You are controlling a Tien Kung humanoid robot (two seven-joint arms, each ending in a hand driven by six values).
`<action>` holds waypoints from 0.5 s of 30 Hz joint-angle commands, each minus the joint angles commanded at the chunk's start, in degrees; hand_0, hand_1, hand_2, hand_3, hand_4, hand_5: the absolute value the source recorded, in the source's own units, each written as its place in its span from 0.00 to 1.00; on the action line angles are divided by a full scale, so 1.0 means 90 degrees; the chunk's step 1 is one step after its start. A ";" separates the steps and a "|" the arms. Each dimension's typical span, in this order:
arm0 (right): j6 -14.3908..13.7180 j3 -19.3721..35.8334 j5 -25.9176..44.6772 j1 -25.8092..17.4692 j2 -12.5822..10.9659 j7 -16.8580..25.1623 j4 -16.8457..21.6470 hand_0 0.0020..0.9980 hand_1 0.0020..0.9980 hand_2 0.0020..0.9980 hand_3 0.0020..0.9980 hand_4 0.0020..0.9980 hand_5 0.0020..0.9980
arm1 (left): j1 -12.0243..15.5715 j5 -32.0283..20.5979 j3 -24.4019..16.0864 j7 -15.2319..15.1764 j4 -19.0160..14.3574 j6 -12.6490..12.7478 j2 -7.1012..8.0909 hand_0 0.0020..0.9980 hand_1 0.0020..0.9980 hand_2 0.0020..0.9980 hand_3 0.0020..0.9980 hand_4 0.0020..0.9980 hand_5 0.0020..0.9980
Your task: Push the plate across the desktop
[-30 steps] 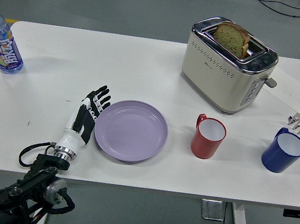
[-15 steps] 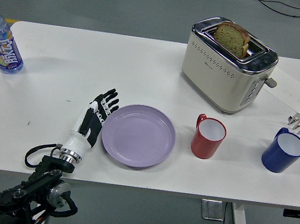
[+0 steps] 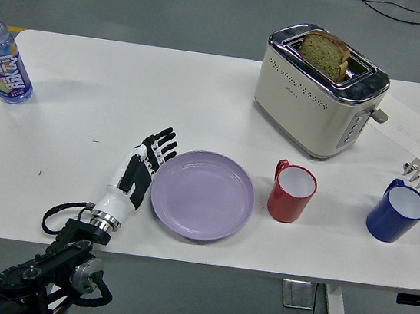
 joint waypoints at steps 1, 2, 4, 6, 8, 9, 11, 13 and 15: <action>0.0001 -0.0001 -0.0001 -0.0003 0.0000 -0.0001 0.0000 0.61 0.55 0.63 0.63 0.13 0.36 | 0.0004 -0.0011 0.0023 -0.0014 -0.0015 0.0007 0.0000 0.86 0.88 0.91 0.85 0.45 1.00; 0.0002 -0.0002 -0.0004 -0.0006 -0.0001 -0.0002 0.0000 0.61 0.55 0.63 0.63 0.13 0.36 | 0.0013 -0.0028 0.0056 -0.0040 -0.0041 0.0017 0.0000 0.86 0.88 0.91 0.85 0.45 1.00; 0.0001 0.0000 -0.0002 -0.0014 -0.0001 -0.0003 0.0000 0.61 0.55 0.63 0.63 0.13 0.36 | 0.0021 -0.0032 0.0088 -0.0066 -0.0081 0.0030 0.0000 0.85 0.88 0.91 0.85 0.45 1.00; 0.0001 0.0001 -0.0002 -0.0024 -0.0002 -0.0005 0.0000 0.61 0.55 0.63 0.63 0.13 0.36 | 0.0022 -0.0019 0.0111 -0.0082 -0.0114 0.0040 0.0000 0.85 0.88 0.91 0.85 0.45 1.00; 0.0001 0.0002 -0.0004 -0.0029 -0.0003 -0.0007 0.0000 0.61 0.55 0.63 0.63 0.13 0.36 | 0.0022 -0.0013 0.0117 -0.0086 -0.0120 0.0046 0.0000 0.85 0.88 0.91 0.85 0.45 1.00; 0.0000 0.0002 -0.0002 -0.0033 -0.0002 -0.0009 0.0000 0.61 0.55 0.63 0.63 0.13 0.36 | 0.0026 -0.0015 0.0119 -0.0084 -0.0115 0.0052 0.0000 0.85 0.88 0.91 0.85 0.45 1.00; -0.0001 0.0015 -0.0013 -0.0038 -0.0001 -0.0014 0.0000 0.61 0.55 0.63 0.63 0.13 0.36 | 0.0039 -0.0001 0.0104 -0.0080 -0.0113 0.0078 0.0000 0.86 0.88 0.91 0.85 0.45 1.00; -0.0001 0.0027 -0.0027 -0.0041 0.0000 -0.0020 0.0000 0.61 0.55 0.63 0.63 0.13 0.36 | 0.0053 0.0041 0.0055 -0.0070 -0.0125 0.0124 0.0000 0.86 0.88 0.91 0.85 0.45 1.00; -0.0003 0.0035 -0.0032 -0.0041 -0.0004 -0.0022 0.0000 0.61 0.55 0.63 0.63 0.13 0.36 | 0.0079 0.0158 -0.0079 -0.0041 -0.0154 0.0210 0.0000 0.86 0.88 0.91 0.85 0.45 1.00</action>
